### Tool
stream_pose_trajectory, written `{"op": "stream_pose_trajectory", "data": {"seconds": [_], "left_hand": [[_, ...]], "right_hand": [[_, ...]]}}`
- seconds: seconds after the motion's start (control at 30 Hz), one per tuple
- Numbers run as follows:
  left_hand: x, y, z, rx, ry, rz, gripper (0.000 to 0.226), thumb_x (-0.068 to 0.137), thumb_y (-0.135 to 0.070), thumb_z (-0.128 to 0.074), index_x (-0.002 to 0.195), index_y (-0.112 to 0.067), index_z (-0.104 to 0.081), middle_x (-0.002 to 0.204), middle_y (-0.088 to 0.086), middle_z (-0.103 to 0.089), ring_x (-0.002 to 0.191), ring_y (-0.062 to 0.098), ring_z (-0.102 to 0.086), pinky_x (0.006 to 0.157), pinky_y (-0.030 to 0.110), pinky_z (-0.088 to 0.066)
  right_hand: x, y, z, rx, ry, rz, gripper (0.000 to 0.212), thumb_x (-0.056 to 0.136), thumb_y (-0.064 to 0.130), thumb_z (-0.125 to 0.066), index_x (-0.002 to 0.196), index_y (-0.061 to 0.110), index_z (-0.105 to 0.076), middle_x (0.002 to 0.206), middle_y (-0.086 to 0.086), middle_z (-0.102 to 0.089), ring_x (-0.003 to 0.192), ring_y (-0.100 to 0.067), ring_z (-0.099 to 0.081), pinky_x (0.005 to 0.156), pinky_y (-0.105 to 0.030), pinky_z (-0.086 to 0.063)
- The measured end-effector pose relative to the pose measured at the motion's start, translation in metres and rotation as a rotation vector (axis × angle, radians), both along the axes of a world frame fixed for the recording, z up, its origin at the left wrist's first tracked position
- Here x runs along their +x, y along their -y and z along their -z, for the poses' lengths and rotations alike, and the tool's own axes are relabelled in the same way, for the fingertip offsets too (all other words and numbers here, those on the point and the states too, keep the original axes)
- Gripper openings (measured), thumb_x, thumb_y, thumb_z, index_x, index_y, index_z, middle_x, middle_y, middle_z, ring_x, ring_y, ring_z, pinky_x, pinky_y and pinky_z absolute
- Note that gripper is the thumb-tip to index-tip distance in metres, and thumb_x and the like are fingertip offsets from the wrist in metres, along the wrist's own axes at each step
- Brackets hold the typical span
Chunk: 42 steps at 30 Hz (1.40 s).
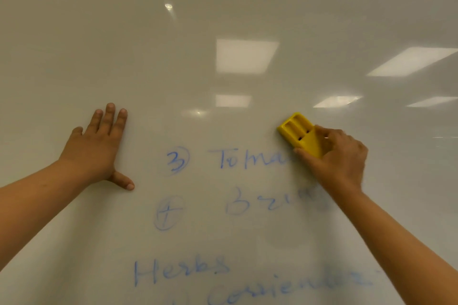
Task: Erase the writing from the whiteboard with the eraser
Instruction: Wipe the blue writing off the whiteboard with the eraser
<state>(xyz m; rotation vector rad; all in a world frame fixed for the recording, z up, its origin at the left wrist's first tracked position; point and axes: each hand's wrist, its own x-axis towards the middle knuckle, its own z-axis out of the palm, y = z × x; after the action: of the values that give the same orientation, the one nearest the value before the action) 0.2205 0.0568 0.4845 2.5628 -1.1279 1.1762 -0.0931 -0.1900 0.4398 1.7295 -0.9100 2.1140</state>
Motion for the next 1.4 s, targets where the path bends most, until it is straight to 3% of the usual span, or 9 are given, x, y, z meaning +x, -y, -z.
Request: {"op": "stream_pose_trajectory", "data": {"seconds": [0.13, 0.2, 0.33, 0.47, 0.7, 0.87, 1.0, 1.27, 1.4], "left_hand": [[0.003, 0.001, 0.001, -0.004, 0.005, 0.016, 0.161, 0.038, -0.083, -0.066, 0.141, -0.01, 0.034, 0.152, 0.014, 0.031, 0.145, 0.029, 0.014, 0.115, 0.045, -0.02], [0.004, 0.002, 0.001, -0.01, 0.001, 0.03, 0.161, 0.038, -0.081, -0.068, 0.142, -0.011, 0.033, 0.152, 0.013, 0.031, 0.145, 0.029, 0.014, 0.115, 0.045, -0.019], [0.006, 0.002, 0.002, -0.014, 0.002, 0.036, 0.161, 0.038, -0.082, -0.068, 0.142, -0.011, 0.033, 0.152, 0.013, 0.032, 0.145, 0.029, 0.015, 0.115, 0.045, -0.019], [0.008, 0.002, 0.002, -0.016, 0.011, 0.054, 0.161, 0.036, -0.083, -0.066, 0.143, -0.011, 0.032, 0.152, 0.013, 0.031, 0.145, 0.029, 0.014, 0.115, 0.046, -0.02], [0.012, 0.003, 0.003, -0.021, 0.011, 0.065, 0.16, 0.039, -0.082, -0.067, 0.142, -0.012, 0.033, 0.152, 0.013, 0.032, 0.145, 0.029, 0.016, 0.115, 0.045, -0.018], [0.015, 0.003, 0.002, -0.042, 0.007, 0.093, 0.162, 0.035, -0.081, -0.068, 0.143, -0.012, 0.03, 0.152, 0.012, 0.031, 0.145, 0.029, 0.015, 0.115, 0.046, -0.02], [0.013, 0.003, 0.003, -0.029, 0.01, 0.089, 0.161, 0.036, -0.081, -0.068, 0.143, -0.012, 0.03, 0.153, 0.013, 0.03, 0.145, 0.029, 0.014, 0.114, 0.047, -0.021], [0.012, 0.003, 0.003, 0.004, 0.029, 0.034, 0.159, 0.041, -0.084, -0.064, 0.142, -0.009, 0.033, 0.151, 0.015, 0.033, 0.145, 0.03, 0.015, 0.115, 0.043, -0.02], [0.013, 0.002, 0.003, -0.002, 0.019, 0.048, 0.159, 0.041, -0.082, -0.066, 0.142, -0.01, 0.033, 0.151, 0.014, 0.033, 0.145, 0.03, 0.016, 0.116, 0.045, -0.019]], "right_hand": [[-0.026, 0.015, -0.011, 0.22, 0.454, -0.14, 0.064, 0.065, 0.05, -0.073, 0.121, 0.023, -0.057, 0.119, -0.003, -0.063, 0.109, -0.026, -0.057, 0.098, -0.036, -0.035], [-0.012, 0.01, -0.011, 0.234, 0.525, -0.131, 0.066, 0.063, 0.05, -0.07, 0.12, 0.021, -0.057, 0.119, -0.005, -0.063, 0.109, -0.029, -0.057, 0.097, -0.037, -0.036], [0.045, -0.018, -0.002, 0.051, 0.299, -0.105, 0.063, 0.059, 0.047, -0.07, 0.112, 0.014, -0.063, 0.103, -0.012, -0.067, 0.092, -0.034, -0.06, 0.085, -0.04, -0.042], [0.051, -0.023, 0.003, -0.086, 0.024, -0.068, 0.06, 0.058, 0.05, -0.069, 0.107, 0.016, -0.065, 0.097, -0.006, -0.067, 0.087, -0.029, -0.059, 0.084, -0.033, -0.031], [0.018, -0.005, -0.009, 0.149, 0.498, -0.061, 0.068, 0.061, 0.054, -0.066, 0.119, 0.019, -0.059, 0.114, -0.008, -0.065, 0.103, -0.031, -0.059, 0.092, -0.039, -0.04], [0.089, -0.036, 0.001, -0.035, 0.217, -0.039, 0.057, 0.058, 0.043, -0.072, 0.105, 0.011, -0.066, 0.089, -0.015, -0.067, 0.079, -0.038, -0.06, 0.076, -0.042, -0.044], [0.093, -0.041, 0.01, -0.253, -0.062, -0.069, 0.056, 0.062, 0.054, -0.06, 0.101, 0.014, -0.066, 0.083, -0.006, -0.066, 0.08, -0.02, -0.053, 0.079, -0.033, -0.031], [0.05, -0.024, -0.009, 0.126, 0.469, -0.128, 0.068, 0.058, 0.052, -0.067, 0.117, 0.017, -0.061, 0.109, -0.009, -0.066, 0.099, -0.031, -0.061, 0.091, -0.042, -0.045], [0.109, -0.051, 0.006, -0.034, 0.257, -0.154, 0.06, 0.056, 0.041, -0.073, 0.106, 0.008, -0.065, 0.091, -0.016, -0.067, 0.082, -0.037, -0.062, 0.08, -0.038, -0.043]]}}
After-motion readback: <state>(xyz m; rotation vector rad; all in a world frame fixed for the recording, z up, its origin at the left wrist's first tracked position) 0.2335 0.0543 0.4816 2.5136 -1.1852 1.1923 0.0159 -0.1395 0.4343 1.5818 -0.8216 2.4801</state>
